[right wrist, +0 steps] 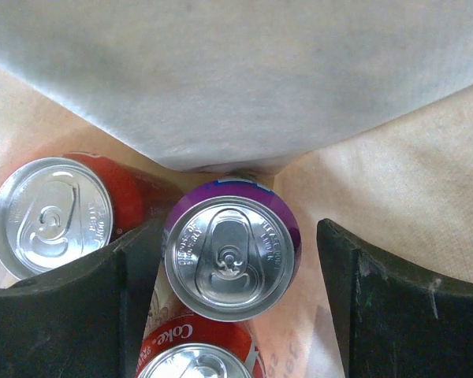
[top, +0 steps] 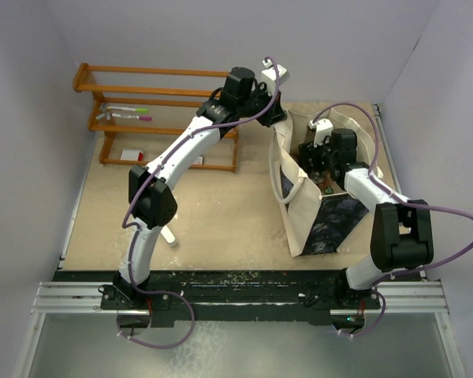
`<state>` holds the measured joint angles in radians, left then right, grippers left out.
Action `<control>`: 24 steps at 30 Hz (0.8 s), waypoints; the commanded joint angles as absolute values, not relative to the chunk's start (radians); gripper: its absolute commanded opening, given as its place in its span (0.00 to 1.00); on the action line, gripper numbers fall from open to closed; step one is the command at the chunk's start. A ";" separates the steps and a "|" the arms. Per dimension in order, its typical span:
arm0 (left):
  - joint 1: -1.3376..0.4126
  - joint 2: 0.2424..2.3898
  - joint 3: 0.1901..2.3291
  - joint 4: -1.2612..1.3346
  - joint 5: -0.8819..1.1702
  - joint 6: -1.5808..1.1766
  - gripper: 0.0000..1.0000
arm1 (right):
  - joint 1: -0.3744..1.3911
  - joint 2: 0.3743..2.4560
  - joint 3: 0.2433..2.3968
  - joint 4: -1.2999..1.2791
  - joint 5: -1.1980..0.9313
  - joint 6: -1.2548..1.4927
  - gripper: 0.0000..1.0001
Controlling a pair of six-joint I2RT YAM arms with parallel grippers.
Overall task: Place the beverage into the canvas bag
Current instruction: Place the drink in the canvas bag.
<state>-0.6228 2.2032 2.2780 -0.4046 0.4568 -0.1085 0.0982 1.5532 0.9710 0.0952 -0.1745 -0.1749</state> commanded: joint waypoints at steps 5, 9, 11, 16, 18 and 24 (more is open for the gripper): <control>-0.621 2.146 2.256 -0.397 0.475 -0.083 0.00 | 0.100 1.545 1.039 0.173 -0.160 -0.202 0.84; -0.624 2.144 2.253 -0.399 0.477 -0.080 0.00 | 0.100 1.536 1.037 0.175 -0.148 -0.203 0.89; -0.624 2.141 2.249 -0.401 0.479 -0.077 0.00 | 0.100 1.532 1.038 0.175 -0.147 -0.201 0.90; -0.625 2.135 2.240 -0.408 0.475 -0.063 0.00 | 0.100 1.514 1.042 0.172 -0.152 -0.195 0.92; -0.627 2.135 2.237 -0.411 0.476 -0.055 0.00 | 0.100 1.505 1.040 0.173 -0.155 -0.196 0.93; -0.627 2.129 2.214 -0.415 0.511 -0.043 0.00 | 0.100 1.476 1.040 0.172 -0.148 -0.193 0.94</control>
